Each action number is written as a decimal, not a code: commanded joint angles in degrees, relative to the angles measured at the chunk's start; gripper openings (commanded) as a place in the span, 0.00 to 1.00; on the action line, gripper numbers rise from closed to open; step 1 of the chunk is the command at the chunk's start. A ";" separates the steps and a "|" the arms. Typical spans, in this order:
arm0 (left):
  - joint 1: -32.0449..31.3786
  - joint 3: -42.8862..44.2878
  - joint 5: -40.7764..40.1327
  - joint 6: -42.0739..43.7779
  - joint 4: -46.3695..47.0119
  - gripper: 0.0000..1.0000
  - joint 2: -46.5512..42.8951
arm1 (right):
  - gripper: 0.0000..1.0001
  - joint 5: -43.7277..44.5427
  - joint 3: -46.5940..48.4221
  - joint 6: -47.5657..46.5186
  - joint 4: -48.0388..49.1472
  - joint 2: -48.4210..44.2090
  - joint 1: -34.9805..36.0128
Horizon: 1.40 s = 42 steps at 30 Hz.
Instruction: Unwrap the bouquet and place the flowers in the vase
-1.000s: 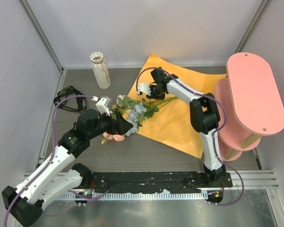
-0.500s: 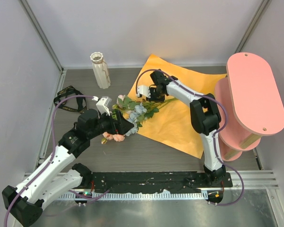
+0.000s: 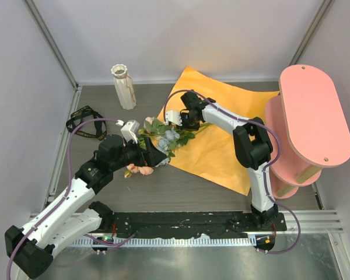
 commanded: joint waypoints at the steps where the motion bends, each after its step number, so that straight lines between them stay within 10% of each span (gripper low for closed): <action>1: 0.29 -0.09 1.45 -0.47 3.36 0.92 -0.01 | 0.22 0.74 -0.39 -0.93 3.92 -2.35 0.62; 42: 0.29 -0.26 2.68 -3.37 5.64 0.91 -0.01 | 0.01 3.12 -0.57 -3.48 1.74 -7.72 1.50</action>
